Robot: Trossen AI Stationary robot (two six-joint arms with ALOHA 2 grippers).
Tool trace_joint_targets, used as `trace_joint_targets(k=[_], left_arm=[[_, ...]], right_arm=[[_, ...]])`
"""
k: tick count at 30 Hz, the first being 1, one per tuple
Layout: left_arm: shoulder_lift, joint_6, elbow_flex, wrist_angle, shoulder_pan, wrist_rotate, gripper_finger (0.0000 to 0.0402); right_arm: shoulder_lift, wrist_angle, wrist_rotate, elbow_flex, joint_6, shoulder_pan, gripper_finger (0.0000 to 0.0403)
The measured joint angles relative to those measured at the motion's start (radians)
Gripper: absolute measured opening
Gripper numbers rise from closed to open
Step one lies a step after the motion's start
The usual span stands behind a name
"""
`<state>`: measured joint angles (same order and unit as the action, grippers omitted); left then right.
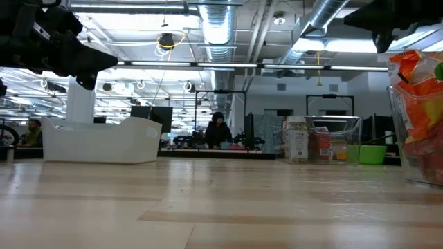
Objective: Pick & Place Food Item
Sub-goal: Return to Home Position
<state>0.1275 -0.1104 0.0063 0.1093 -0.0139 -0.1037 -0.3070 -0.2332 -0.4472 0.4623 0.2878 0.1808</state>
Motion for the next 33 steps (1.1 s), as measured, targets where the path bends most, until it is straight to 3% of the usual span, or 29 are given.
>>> trace_joint_targets(k=[7,11,17,24,29,33], left_arm=[[0.039,0.0,0.0,0.003,0.0,0.004,0.0005],[0.056,0.0,0.0,0.003,0.0,0.004,0.0005],[0.078,0.0,0.0,0.004,0.0,0.004,0.0003],[0.095,0.0,0.0,0.006,0.0,0.004,0.0002],[0.097,0.0,0.0,0.005,0.0,0.004,0.0002],[0.097,0.0,0.0,0.005,0.0,0.004,0.0002]], right_arm=[[0.141,0.147,0.387,-0.119,-0.101,-0.09,0.0],[0.282,0.186,0.494,-0.237,-0.081,-0.113,0.0],[0.295,0.301,0.562,-0.317,-0.08,-0.1,0.0],[0.303,0.301,0.564,-0.449,-0.062,-0.106,0.0],[0.303,0.265,0.539,-0.454,-0.029,-0.128,0.0],[0.299,0.252,0.422,-0.454,-0.054,-0.155,0.0]])
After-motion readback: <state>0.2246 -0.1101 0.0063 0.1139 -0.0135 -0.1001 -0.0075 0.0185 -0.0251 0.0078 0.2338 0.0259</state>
